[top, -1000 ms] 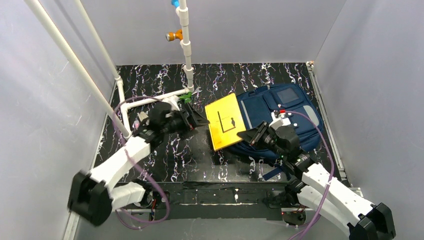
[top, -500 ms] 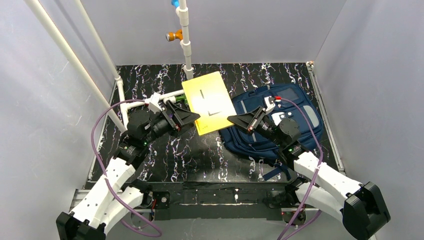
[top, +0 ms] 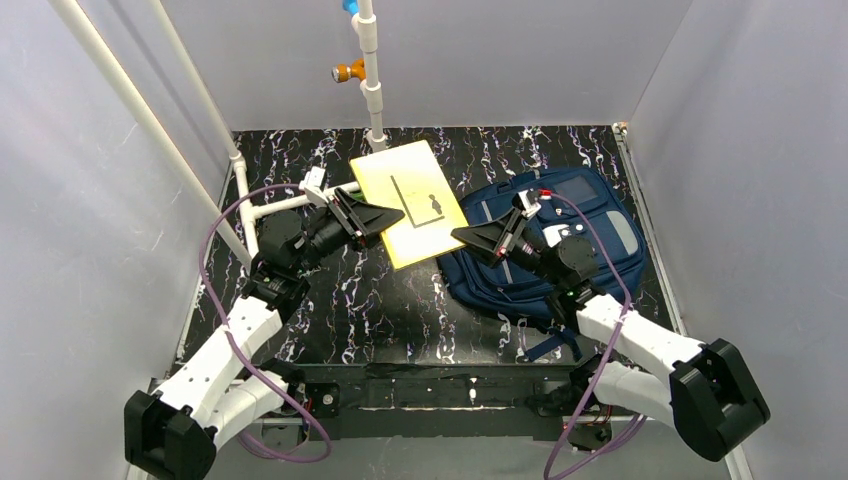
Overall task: Pack the student bag
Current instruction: Pick up the book from the center of the board.
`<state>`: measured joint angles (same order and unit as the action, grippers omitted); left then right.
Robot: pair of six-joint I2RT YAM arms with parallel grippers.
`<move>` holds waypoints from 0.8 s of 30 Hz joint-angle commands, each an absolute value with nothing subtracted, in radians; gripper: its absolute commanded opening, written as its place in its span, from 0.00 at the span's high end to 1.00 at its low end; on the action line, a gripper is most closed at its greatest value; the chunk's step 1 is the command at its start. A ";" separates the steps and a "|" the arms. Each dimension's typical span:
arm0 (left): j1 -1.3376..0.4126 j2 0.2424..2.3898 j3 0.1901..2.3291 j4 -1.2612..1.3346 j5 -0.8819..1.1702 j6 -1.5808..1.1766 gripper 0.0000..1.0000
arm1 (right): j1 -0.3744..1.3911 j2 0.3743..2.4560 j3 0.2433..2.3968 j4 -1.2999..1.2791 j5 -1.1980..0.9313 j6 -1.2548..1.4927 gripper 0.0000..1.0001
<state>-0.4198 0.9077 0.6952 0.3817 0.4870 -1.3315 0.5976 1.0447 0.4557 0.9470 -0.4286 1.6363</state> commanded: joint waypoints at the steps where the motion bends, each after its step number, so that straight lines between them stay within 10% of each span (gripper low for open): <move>1: -0.416 0.901 0.683 0.484 0.514 -1.294 0.82 | 0.599 1.054 0.488 1.111 -0.498 1.685 0.99; 4: -0.416 0.847 0.681 0.354 0.463 -1.185 1.00 | 0.566 1.035 0.603 0.607 -0.578 1.371 0.59; 6: -0.416 0.808 0.703 0.127 0.382 -1.089 1.00 | 0.565 1.050 0.822 -0.046 -0.381 0.815 0.35; 9: -0.415 0.761 0.767 -0.233 0.206 -0.940 1.00 | 0.575 1.084 0.942 -0.375 -0.071 0.510 0.04; 20: -0.415 0.654 0.826 -0.593 -0.055 -0.762 1.00 | 0.977 1.501 1.212 -0.705 0.854 0.341 0.02; 24: -0.414 0.648 0.801 -0.573 -0.002 -0.767 1.00 | 1.011 1.695 1.316 -0.728 0.998 0.343 0.31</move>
